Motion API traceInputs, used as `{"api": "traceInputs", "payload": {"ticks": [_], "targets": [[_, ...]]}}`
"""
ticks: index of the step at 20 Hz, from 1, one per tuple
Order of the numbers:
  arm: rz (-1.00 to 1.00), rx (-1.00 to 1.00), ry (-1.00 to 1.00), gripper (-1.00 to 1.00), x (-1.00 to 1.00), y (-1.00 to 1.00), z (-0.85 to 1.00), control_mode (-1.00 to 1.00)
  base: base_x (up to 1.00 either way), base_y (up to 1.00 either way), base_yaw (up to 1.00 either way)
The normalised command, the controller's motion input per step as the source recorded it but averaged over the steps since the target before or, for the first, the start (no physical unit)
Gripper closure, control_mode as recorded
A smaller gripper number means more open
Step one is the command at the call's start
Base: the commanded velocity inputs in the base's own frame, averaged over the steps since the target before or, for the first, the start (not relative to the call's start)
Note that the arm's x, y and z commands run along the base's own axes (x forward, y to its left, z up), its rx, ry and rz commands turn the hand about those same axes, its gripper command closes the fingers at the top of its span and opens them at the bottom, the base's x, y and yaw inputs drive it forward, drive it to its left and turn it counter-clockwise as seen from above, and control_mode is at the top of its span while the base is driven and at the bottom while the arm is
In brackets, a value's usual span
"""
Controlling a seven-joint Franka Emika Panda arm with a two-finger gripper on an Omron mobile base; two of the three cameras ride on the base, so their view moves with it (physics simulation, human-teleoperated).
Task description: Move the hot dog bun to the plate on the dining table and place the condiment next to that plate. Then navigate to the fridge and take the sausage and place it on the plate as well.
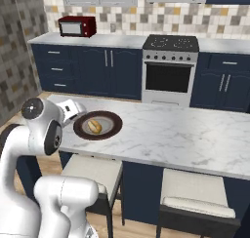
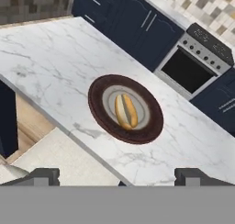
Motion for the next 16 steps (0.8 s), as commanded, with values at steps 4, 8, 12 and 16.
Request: {"api": "traceInputs", "payload": {"ticks": [4, 8, 12, 16], "targets": [[-0.06, 0.0, -0.04, -1.0, -0.4, 0.0, 0.0, -1.0, 0.0, 0.0, 0.0], [-0.11, 0.0, 0.0, -1.0, -0.26, 0.0, -0.02, -1.0, 0.0, 0.0, 0.0], [-0.03, -0.01, 0.0, -1.0, -0.07, 0.03, -0.05, 1.0, 0.0, 0.0, 0.0], [0.0, 0.0, 0.0, -1.0, 0.0, 0.0, 0.0, 1.0, -0.11, 0.11, -0.28]]}}
